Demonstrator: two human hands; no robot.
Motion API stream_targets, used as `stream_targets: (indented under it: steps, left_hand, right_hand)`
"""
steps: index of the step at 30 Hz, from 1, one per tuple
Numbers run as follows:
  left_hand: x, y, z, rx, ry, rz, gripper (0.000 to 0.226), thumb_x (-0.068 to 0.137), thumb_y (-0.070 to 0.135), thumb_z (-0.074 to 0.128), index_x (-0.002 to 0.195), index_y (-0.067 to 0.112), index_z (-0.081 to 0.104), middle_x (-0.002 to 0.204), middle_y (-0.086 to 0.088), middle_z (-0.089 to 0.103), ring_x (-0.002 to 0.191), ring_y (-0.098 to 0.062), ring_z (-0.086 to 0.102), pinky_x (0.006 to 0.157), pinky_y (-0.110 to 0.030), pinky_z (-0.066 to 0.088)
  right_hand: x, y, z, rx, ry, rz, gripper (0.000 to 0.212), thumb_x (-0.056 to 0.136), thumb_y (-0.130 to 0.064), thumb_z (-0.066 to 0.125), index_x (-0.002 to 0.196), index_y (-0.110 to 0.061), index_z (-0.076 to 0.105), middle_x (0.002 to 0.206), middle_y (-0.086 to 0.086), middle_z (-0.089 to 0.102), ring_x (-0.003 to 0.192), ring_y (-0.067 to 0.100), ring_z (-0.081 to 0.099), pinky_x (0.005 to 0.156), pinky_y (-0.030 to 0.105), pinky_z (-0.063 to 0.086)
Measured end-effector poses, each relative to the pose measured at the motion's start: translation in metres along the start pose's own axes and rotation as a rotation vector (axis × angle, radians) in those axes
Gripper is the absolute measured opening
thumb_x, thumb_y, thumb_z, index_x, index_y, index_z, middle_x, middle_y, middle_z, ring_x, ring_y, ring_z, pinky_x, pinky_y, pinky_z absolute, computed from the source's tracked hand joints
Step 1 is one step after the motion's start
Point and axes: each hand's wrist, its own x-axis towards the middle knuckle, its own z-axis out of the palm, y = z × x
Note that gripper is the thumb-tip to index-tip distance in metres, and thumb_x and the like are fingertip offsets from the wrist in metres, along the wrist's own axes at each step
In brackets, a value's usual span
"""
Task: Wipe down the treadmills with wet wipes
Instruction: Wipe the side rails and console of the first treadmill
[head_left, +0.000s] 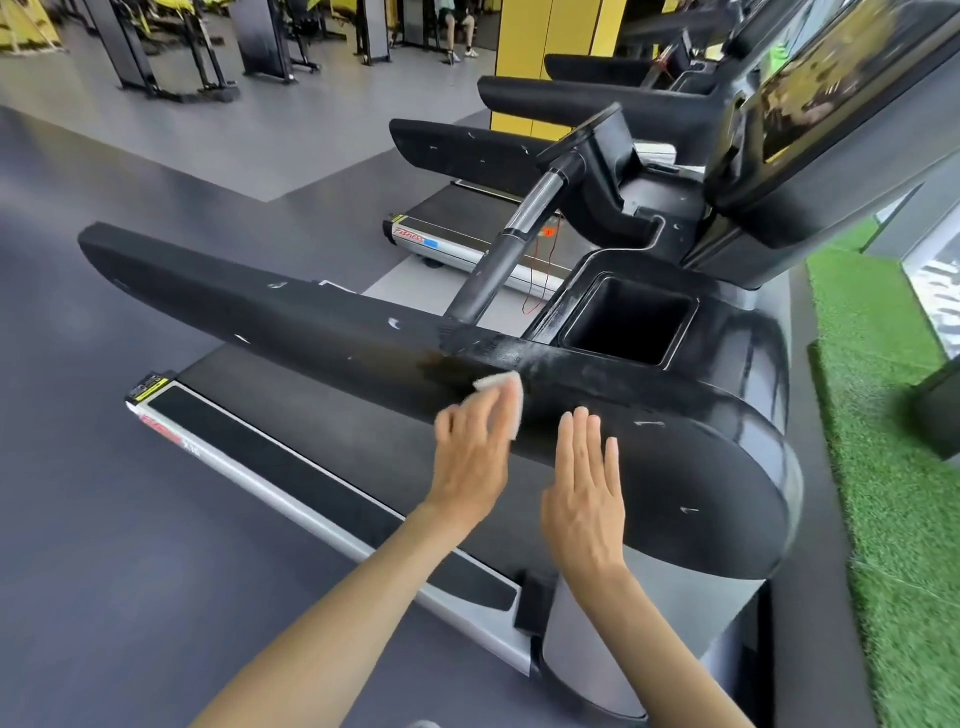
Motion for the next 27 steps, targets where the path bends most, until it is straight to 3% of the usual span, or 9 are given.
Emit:
stream_targets:
  steps: [4, 6, 9, 13, 16, 18, 22, 25, 27]
  left_hand:
    - [0.018, -0.002, -0.007, -0.123, 0.191, -0.574, 0.034, 0.095, 0.022, 0.022, 0.112, 0.013, 0.05, 0.107, -0.01, 0.057, 0.1, -0.023, 0.045, 0.096, -0.042, 0.031]
    - [0.015, 0.016, -0.013, -0.265, 0.151, -0.405, 0.032, 0.102, 0.024, 0.024, 0.08, 0.015, 0.046, 0.074, -0.001, 0.051, 0.072, -0.018, 0.047, 0.082, -0.045, 0.042]
    - [-0.005, 0.02, -0.017, -0.16, -0.019, -0.082, 0.027, 0.096, 0.011, 0.03, 0.112, 0.017, 0.051, 0.102, 0.001, 0.052, 0.09, -0.017, 0.052, 0.085, -0.034, 0.04]
    - [0.018, 0.017, -0.019, -0.297, 0.207, -0.468, 0.036, 0.106, 0.033, 0.029, 0.073, 0.02, 0.039, 0.067, 0.003, 0.045, 0.072, -0.016, 0.045, 0.091, -0.047, 0.044]
    - [0.001, 0.02, -0.009, -0.116, 0.064, -0.023, 0.023, 0.1, 0.012, 0.035, 0.108, 0.025, 0.053, 0.109, 0.0, 0.06, 0.104, -0.019, 0.056, 0.095, -0.049, 0.047]
    - [-0.01, -0.001, 0.008, 0.004, -0.047, 0.249, 0.056, 0.088, 0.002, 0.048, 0.141, 0.017, 0.039, 0.141, -0.001, 0.038, 0.131, -0.017, 0.039, 0.105, -0.048, 0.036]
    - [0.001, 0.015, 0.006, -0.082, 0.119, -0.295, 0.068, 0.088, -0.002, 0.051, 0.148, 0.02, 0.028, 0.147, 0.001, 0.029, 0.135, -0.013, 0.034, 0.108, -0.054, 0.023]
    - [-0.007, 0.01, 0.01, 0.008, 0.021, 0.135, 0.077, 0.079, -0.008, 0.06, 0.146, 0.016, 0.033, 0.149, 0.001, 0.03, 0.138, -0.016, 0.033, 0.106, -0.051, 0.032]
    - [-0.006, 0.0, 0.006, 0.035, -0.027, 0.164, 0.08, 0.076, -0.011, 0.062, 0.146, 0.018, 0.036, 0.15, 0.002, 0.03, 0.139, -0.013, 0.032, 0.108, -0.046, 0.025]
  right_hand:
    - [0.001, -0.001, 0.0, -0.014, -0.02, -0.014, 0.075, 0.076, 0.001, 0.038, 0.148, 0.006, 0.017, 0.15, 0.024, 0.034, 0.142, 0.034, 0.021, 0.12, 0.042, 0.007]
    - [0.002, -0.004, -0.001, -0.013, -0.045, -0.008, 0.085, 0.071, 0.004, 0.058, 0.147, 0.006, 0.02, 0.15, 0.025, 0.034, 0.142, 0.034, 0.021, 0.119, 0.043, 0.008]
    - [0.002, -0.006, -0.002, 0.0, -0.051, 0.008, 0.091, 0.066, 0.006, 0.065, 0.145, 0.006, 0.022, 0.15, 0.025, 0.033, 0.142, 0.034, 0.021, 0.119, 0.042, 0.008]
    - [0.002, -0.005, -0.003, -0.012, -0.044, 0.0, 0.082, 0.07, 0.004, 0.054, 0.145, 0.006, 0.022, 0.15, 0.024, 0.034, 0.142, 0.033, 0.021, 0.119, 0.042, 0.008]
    - [0.001, -0.003, -0.003, -0.024, -0.036, -0.013, 0.069, 0.079, 0.0, 0.03, 0.147, 0.005, 0.018, 0.152, 0.022, 0.03, 0.142, 0.033, 0.02, 0.12, 0.042, 0.007]
    - [0.001, -0.001, -0.003, -0.025, -0.035, -0.018, 0.067, 0.081, -0.003, 0.026, 0.147, 0.005, 0.017, 0.152, 0.022, 0.031, 0.143, 0.032, 0.02, 0.12, 0.042, 0.005]
    - [0.002, 0.0, -0.004, -0.034, -0.042, -0.037, 0.075, 0.076, 0.0, 0.047, 0.146, 0.006, 0.02, 0.151, 0.023, 0.033, 0.142, 0.032, 0.02, 0.12, 0.041, 0.002]
    - [0.001, 0.001, -0.006, -0.039, -0.031, -0.055, 0.067, 0.08, -0.003, 0.034, 0.145, 0.005, 0.021, 0.152, 0.023, 0.031, 0.143, 0.032, 0.019, 0.119, 0.041, 0.002]
    - [0.001, 0.002, -0.006, -0.046, -0.036, -0.056, 0.066, 0.081, -0.004, 0.029, 0.145, 0.005, 0.021, 0.151, 0.022, 0.032, 0.143, 0.032, 0.019, 0.12, 0.041, 0.002]
